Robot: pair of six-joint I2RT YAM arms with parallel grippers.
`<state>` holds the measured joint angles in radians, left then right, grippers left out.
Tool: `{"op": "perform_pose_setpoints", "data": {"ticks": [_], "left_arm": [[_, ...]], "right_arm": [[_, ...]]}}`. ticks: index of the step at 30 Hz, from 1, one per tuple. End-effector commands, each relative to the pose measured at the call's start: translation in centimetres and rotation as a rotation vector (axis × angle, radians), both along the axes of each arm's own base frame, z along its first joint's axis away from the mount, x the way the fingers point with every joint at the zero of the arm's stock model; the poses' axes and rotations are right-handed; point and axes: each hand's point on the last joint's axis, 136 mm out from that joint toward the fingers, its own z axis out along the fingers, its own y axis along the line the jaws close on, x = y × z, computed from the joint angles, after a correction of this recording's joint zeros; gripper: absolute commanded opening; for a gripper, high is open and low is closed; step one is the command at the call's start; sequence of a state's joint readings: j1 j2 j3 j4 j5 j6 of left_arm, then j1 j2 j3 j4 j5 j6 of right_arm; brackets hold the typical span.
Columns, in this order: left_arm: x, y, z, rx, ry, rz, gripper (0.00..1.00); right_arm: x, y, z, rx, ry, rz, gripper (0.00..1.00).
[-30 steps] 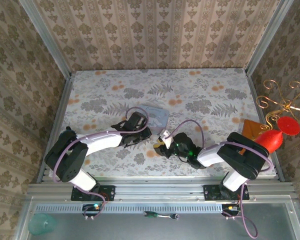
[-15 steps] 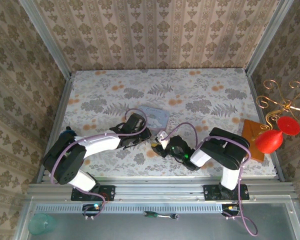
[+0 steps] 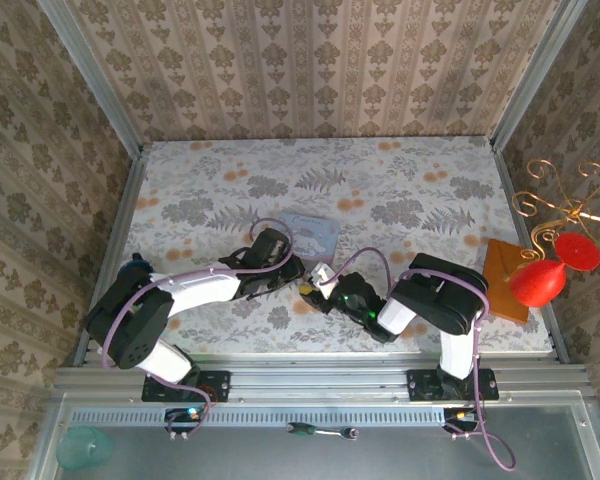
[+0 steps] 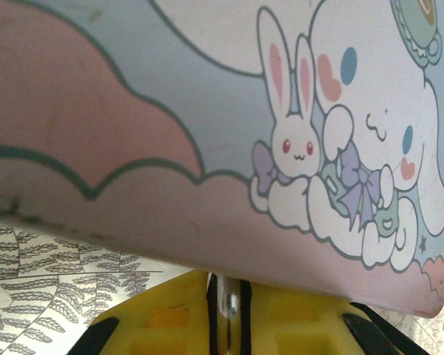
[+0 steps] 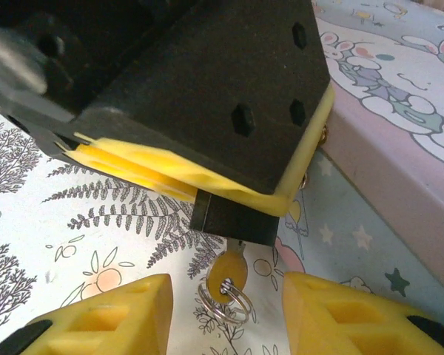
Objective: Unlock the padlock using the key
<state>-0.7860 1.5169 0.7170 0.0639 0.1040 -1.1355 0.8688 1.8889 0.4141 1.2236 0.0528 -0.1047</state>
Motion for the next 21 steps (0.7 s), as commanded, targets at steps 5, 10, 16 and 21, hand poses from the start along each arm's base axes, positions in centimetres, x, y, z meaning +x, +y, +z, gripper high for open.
{"op": "perform_pose_setpoints", "data": {"ticks": [5,10,16,21], "left_arm": [[0.1,-1.2,1.3,-0.066,-0.016,-0.017,0.00],[0.0,-1.9,1.4,-0.101,-0.007,-0.023,0.00],[-0.1,-2.3,1.5,-0.106,-0.005,-0.030,0.00],[-0.2,-2.3,1.3,-0.096,-0.005,-0.034,0.00]], "right_arm": [[0.8,0.1,0.0,-0.034,-0.051,-0.007,0.45],[1.1,-0.3,0.1,-0.017,-0.041,-0.040,0.41],[1.3,-0.7,0.4,-0.008,-0.040,-0.066,0.38],[1.5,-1.4,0.0,0.002,-0.020,-0.114,0.34]]}}
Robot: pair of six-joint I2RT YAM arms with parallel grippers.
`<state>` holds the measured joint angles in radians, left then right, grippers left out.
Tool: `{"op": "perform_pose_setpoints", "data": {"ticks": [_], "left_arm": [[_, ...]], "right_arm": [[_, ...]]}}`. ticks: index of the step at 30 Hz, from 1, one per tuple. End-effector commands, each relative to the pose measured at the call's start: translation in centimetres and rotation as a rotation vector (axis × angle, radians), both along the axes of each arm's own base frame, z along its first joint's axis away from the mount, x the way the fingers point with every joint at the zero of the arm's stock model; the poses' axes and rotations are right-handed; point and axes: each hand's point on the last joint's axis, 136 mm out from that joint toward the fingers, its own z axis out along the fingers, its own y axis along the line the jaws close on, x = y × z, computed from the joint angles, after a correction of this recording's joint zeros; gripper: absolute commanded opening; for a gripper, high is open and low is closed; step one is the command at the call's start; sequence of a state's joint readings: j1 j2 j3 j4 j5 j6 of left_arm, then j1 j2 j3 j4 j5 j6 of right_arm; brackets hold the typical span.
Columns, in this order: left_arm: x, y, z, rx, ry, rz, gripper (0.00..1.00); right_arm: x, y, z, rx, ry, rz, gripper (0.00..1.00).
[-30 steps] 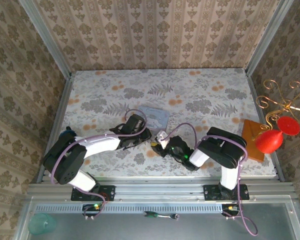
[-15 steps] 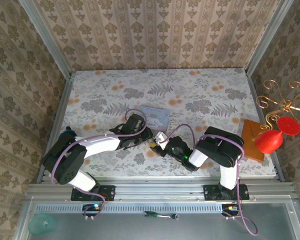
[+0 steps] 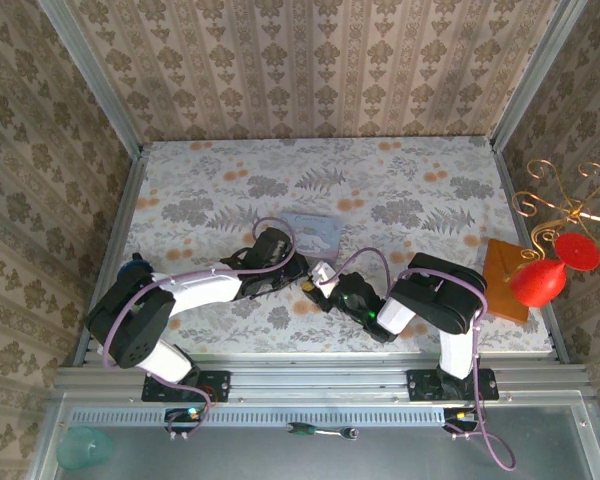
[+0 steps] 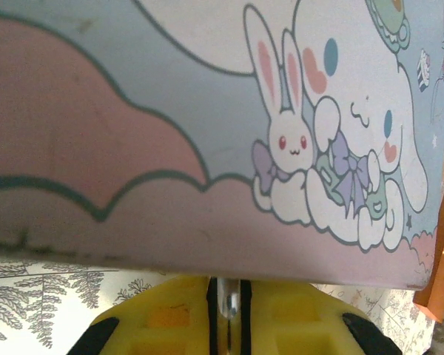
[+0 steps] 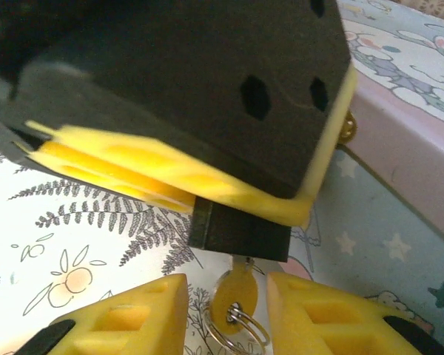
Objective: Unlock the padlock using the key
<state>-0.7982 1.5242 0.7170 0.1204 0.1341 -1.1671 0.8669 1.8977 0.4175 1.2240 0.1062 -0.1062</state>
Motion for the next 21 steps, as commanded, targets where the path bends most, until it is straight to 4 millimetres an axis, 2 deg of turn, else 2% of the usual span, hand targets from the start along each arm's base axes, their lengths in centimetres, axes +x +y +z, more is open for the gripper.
{"op": "perform_pose_setpoints", "data": {"ticks": [1,11,21], "left_arm": [[-0.16,-0.92,0.45,-0.034,-0.003,-0.021,0.00],[-0.35,-0.83,0.33,-0.029,-0.003,-0.027,0.00],[-0.53,-0.73,0.18,-0.006,-0.004,-0.038,0.00]], "right_arm": [[0.80,-0.88,0.20,0.021,-0.011,-0.070,0.34],[0.98,-1.42,-0.08,0.027,0.026,-0.112,0.28],[1.51,-0.92,0.43,0.054,0.035,-0.125,0.26]]}}
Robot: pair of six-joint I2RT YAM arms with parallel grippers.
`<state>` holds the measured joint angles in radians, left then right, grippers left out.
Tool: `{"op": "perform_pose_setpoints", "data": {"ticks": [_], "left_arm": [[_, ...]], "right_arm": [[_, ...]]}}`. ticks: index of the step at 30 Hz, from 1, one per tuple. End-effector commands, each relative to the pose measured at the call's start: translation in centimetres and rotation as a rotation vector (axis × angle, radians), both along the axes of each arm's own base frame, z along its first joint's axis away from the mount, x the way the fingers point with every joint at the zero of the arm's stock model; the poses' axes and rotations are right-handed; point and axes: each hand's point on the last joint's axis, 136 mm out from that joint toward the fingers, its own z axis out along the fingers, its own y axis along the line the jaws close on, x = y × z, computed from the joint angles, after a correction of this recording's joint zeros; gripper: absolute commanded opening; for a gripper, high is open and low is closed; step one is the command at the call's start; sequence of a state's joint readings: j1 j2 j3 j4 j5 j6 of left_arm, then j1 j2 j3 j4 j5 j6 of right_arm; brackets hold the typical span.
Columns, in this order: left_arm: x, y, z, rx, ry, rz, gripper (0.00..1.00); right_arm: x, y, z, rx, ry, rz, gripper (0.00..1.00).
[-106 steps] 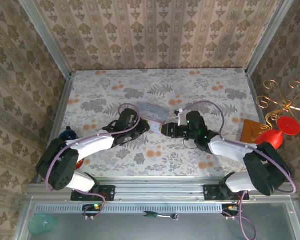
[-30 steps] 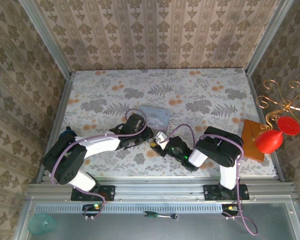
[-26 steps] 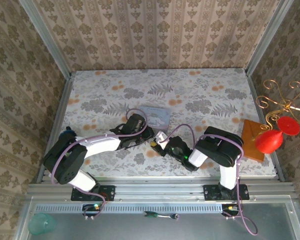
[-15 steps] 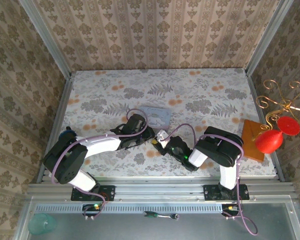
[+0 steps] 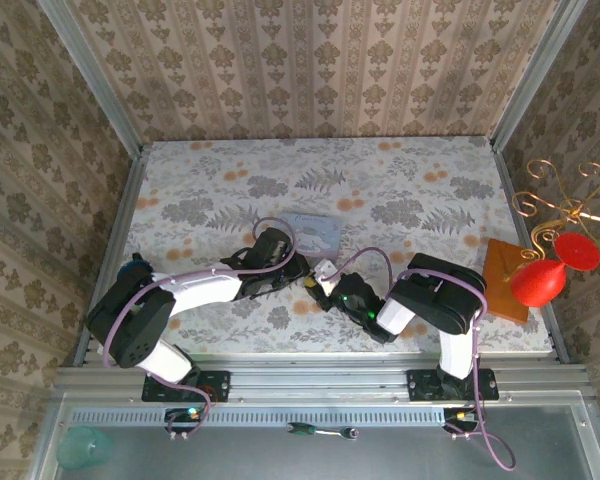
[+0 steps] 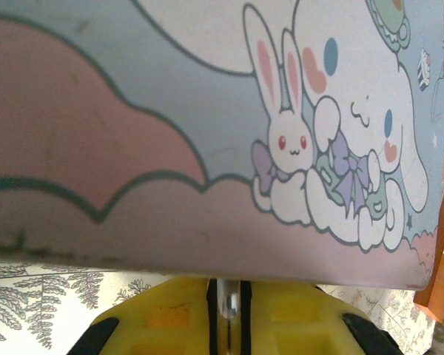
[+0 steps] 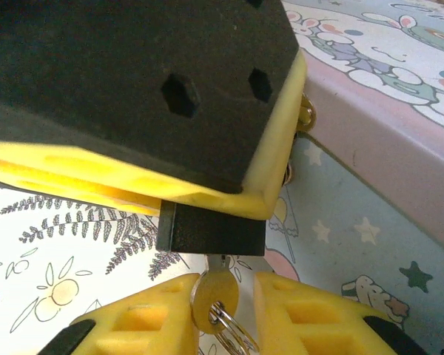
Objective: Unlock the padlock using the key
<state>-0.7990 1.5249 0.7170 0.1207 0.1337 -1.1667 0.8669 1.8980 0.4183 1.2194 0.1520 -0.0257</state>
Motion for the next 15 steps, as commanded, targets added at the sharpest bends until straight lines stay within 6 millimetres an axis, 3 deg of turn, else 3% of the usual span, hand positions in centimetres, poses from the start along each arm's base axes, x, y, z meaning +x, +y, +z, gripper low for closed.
{"op": "perform_pose_setpoints", "data": {"ticks": [1,15], "left_arm": [[-0.54,-0.72,0.12,-0.004,-0.003,-0.037,0.00],[-0.50,-0.75,-0.21,0.001,0.000,-0.035,0.00]], "right_arm": [[0.98,-0.25,0.55,0.013,-0.003,-0.055,0.26],[1.05,-0.19,0.02,0.033,0.029,-0.071,0.24]]}}
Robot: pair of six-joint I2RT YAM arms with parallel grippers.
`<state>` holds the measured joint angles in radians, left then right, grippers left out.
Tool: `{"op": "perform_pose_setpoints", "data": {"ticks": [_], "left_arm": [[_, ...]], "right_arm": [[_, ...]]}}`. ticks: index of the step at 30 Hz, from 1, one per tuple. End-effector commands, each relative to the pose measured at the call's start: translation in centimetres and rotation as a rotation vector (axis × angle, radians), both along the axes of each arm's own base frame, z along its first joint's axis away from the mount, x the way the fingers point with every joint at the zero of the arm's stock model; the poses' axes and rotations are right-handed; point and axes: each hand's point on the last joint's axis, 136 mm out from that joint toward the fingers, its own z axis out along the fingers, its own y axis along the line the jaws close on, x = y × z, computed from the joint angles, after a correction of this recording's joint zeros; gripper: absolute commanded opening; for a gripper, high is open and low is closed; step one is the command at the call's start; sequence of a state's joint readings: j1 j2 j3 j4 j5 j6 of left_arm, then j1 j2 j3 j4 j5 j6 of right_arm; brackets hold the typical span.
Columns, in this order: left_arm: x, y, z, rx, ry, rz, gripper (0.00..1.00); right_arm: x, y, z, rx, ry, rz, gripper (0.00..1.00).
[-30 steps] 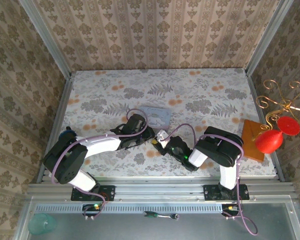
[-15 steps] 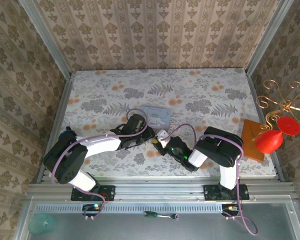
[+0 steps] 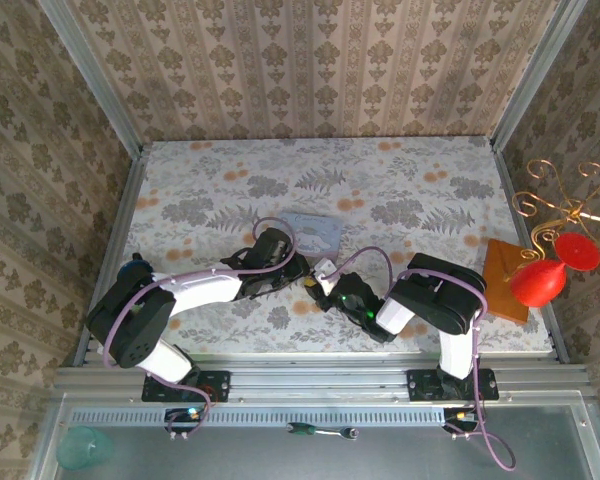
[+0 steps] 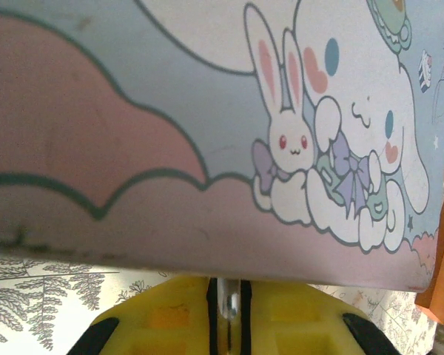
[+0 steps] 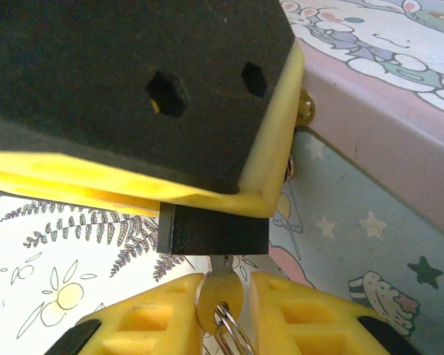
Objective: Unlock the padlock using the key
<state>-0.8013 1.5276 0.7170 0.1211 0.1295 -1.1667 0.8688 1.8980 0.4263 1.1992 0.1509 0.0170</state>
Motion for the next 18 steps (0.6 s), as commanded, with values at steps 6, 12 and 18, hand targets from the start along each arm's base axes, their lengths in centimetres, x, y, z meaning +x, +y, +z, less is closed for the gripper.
{"op": "perform_pose_setpoints", "data": {"ticks": [6,12,18], "left_arm": [[-0.63,-0.64,-0.41,0.009,0.005,-0.029,0.00],[-0.60,-0.52,-0.44,0.025,0.004,-0.026,0.00],[-0.56,-0.49,-0.43,0.043,0.003,-0.028,0.00]], "right_arm": [[1.12,-0.11,0.54,0.034,0.000,-0.060,0.23],[0.89,0.17,0.02,0.068,0.047,-0.060,0.19],[0.64,0.14,-0.30,0.082,0.070,-0.061,0.15]]}}
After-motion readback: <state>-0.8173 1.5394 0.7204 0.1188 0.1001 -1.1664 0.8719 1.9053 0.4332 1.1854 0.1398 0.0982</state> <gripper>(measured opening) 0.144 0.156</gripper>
